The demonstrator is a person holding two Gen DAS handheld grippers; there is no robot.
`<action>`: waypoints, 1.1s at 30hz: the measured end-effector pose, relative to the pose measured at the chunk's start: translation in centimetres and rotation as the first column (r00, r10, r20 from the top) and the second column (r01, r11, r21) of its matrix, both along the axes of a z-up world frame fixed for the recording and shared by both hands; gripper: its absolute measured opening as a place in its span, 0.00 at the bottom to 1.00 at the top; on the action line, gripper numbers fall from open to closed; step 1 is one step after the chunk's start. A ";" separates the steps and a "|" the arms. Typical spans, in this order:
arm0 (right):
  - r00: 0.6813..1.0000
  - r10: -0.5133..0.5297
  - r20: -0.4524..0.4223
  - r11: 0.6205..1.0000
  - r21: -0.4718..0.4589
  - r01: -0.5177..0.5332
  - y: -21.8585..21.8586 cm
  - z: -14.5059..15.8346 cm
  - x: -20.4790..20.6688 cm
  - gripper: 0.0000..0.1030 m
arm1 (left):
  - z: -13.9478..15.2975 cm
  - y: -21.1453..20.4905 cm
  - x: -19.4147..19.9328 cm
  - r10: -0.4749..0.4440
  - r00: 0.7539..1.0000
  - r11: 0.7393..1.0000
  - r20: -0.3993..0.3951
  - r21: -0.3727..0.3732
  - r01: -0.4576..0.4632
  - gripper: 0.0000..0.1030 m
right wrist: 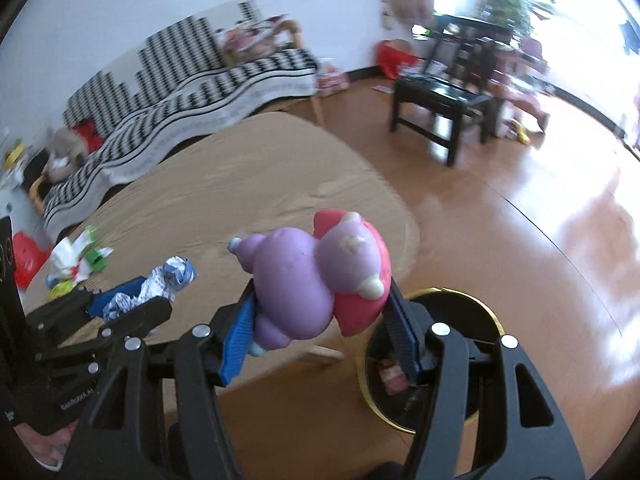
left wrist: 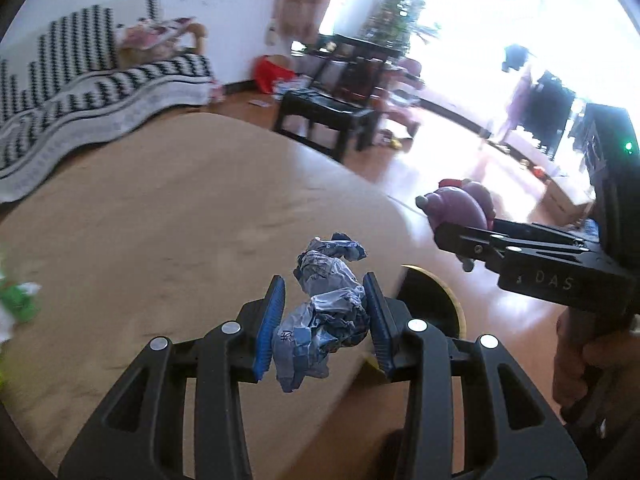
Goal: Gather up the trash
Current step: 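Carry the foil wrapper and purple toy over the black bin and lower them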
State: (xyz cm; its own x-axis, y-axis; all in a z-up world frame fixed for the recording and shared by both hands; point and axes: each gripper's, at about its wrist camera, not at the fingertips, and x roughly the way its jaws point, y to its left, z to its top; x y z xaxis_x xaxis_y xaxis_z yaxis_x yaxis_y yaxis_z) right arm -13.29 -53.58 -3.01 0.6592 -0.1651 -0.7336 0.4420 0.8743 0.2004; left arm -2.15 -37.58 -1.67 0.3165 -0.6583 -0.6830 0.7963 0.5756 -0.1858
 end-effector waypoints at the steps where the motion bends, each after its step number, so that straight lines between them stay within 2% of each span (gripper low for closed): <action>1: 1.000 -0.027 -0.004 1.000 0.007 0.027 -1.3 -0.3 -1.0 0.57 | -0.4 -1.2 -0.5 -0.017 1.000 1.000 -0.008 -0.003 0.017 0.38; 6: 0.992 -0.123 -0.024 0.992 0.035 0.124 -5.5 -2.0 -4.9 0.58 | -3.4 -7.2 -3.1 -0.100 0.994 0.995 -0.052 0.013 0.101 0.38; 11: 0.977 -0.193 -0.086 0.974 0.104 0.201 -9.4 -4.9 -7.7 0.58 | -7.2 -11.8 -5.8 -0.184 0.980 0.979 -0.074 0.077 0.190 0.38; 17: 0.964 -0.229 -0.134 0.958 0.147 0.248 -11.4 -6.8 -9.0 0.58 | -9.5 -14.2 -6.0 -0.206 0.973 0.970 -0.106 0.112 0.218 0.38; 29: 0.959 -0.240 -0.153 0.950 0.165 0.264 -11.9 -7.3 -8.7 0.59 | -10.1 -15.0 -5.9 -0.210 0.969 0.971 -0.127 0.091 0.222 0.39; 30: 0.958 -0.240 -0.153 0.950 0.163 0.265 -11.9 -7.4 -8.7 0.59 | -10.2 -14.7 -5.8 -0.211 0.969 0.971 -0.130 0.090 0.224 0.41; 31: 0.958 -0.241 -0.154 0.951 0.161 0.265 -11.9 -7.3 -8.7 0.60 | -10.2 -14.7 -5.8 -0.210 0.969 0.971 -0.133 0.088 0.223 0.48; 32: 0.956 -0.248 -0.154 0.950 0.155 0.271 -12.0 -7.3 -8.7 0.61 | -10.2 -14.7 -5.8 -0.213 0.967 0.971 -0.141 0.080 0.225 0.61; 33: 0.955 -0.252 -0.154 0.949 0.155 0.275 -12.0 -7.3 -8.8 0.62 | -10.1 -14.7 -5.8 -0.213 0.966 0.972 -0.144 0.073 0.225 0.69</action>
State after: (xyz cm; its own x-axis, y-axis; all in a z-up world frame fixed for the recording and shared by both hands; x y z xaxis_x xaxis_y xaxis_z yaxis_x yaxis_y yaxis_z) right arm -22.11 -65.63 -10.30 0.5062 -0.1834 -0.8427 0.6842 0.6802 0.2630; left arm -7.93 -52.26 -11.74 0.0726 -0.6368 -0.7676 0.8761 0.4085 -0.2561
